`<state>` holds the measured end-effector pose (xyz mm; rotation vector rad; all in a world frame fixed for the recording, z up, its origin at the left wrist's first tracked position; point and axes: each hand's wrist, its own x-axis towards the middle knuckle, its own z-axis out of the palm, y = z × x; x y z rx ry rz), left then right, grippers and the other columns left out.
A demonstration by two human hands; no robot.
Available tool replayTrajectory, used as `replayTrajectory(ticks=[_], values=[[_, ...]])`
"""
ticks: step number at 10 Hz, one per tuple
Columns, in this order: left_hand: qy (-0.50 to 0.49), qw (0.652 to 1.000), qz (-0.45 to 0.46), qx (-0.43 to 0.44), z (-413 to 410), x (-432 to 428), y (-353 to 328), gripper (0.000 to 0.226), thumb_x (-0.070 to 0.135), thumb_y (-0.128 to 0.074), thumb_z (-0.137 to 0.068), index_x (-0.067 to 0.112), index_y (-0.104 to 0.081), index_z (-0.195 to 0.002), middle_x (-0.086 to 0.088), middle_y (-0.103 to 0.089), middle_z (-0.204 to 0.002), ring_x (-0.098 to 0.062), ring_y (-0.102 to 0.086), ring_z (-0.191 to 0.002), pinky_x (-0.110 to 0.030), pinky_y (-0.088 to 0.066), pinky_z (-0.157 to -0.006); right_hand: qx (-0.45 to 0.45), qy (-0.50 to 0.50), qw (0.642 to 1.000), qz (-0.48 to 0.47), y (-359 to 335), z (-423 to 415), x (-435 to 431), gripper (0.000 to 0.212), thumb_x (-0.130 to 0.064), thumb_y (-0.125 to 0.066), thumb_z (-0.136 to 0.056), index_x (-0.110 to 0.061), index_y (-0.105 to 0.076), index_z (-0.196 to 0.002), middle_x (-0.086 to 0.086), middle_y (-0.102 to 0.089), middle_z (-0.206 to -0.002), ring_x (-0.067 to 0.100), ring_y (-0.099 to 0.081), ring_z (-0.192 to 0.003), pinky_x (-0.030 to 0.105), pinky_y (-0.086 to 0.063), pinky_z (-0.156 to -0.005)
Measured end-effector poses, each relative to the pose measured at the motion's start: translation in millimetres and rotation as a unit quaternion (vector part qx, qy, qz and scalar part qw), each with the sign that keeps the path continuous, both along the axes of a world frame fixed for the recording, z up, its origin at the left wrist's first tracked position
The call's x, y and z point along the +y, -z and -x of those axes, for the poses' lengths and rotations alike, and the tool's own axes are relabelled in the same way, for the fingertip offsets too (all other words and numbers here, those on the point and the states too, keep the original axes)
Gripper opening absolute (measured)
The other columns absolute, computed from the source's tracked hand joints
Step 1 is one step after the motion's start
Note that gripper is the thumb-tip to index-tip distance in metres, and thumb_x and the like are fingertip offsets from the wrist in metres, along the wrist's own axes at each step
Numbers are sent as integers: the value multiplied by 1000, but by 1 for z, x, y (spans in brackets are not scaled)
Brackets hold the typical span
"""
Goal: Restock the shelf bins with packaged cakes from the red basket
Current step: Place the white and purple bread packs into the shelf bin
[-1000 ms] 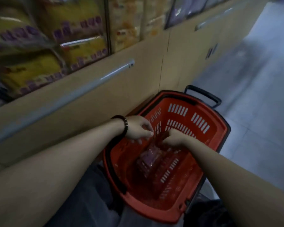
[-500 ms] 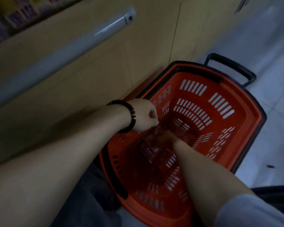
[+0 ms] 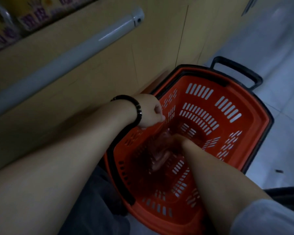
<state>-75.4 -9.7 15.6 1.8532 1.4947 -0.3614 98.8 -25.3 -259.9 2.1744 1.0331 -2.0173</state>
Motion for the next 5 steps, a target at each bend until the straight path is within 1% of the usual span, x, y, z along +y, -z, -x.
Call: replayTrajectory(ticks=[1, 2, 3, 4, 5], values=[[3, 1000, -2, 5, 7, -1, -4, 21, 49, -61, -98, 31, -67, -107, 5, -78, -87, -10, -75, -71, -32, -60, -79, 1, -39, 998, 55, -88, 3, 8, 38, -23, -51, -108, -7, -60, -141, 4, -63, -84, 16, -55, -72, 23, -55, -51], [-3, 1000, 7, 6, 12, -8, -10, 37, 55, -68, -92, 27, -62, -116, 4, -73, -99, -14, -73, -81, -33, -59, -73, -11, -198, 979, 45, -141, -5, 30, 15, -28, -59, -105, -24, -73, -109, -11, -71, -66, 10, -54, -74, 24, -54, -58], [18, 999, -23, 15, 12, -15, -22, 63, 65, -73, -82, 18, -63, -122, 2, -69, -117, -19, -66, -100, -34, -55, -89, 11, -221, 975, -6, -216, -23, 38, 24, -36, -60, -103, -22, -80, -101, -6, -70, -86, 8, -50, -63, 22, -42, -57], [-5, 998, -60, -31, 14, -23, -39, 76, 70, -78, -74, 12, -62, -121, -4, -70, -117, -19, -64, -103, -34, -51, -91, 54, -113, 986, -112, -279, -40, 34, 11, -26, -69, -96, -17, -76, -97, 1, -70, -78, 9, -57, -57, 25, -41, -58], [-26, 990, -134, -46, 13, -33, -60, 106, 88, -71, -60, 23, -38, -138, 6, -57, -131, -15, -57, -115, -30, -45, -93, 108, -10, 971, -215, -324, -57, 20, 15, -25, -80, -87, -17, -68, -82, 4, -64, -64, 14, -60, -52, 23, -45, -54]])
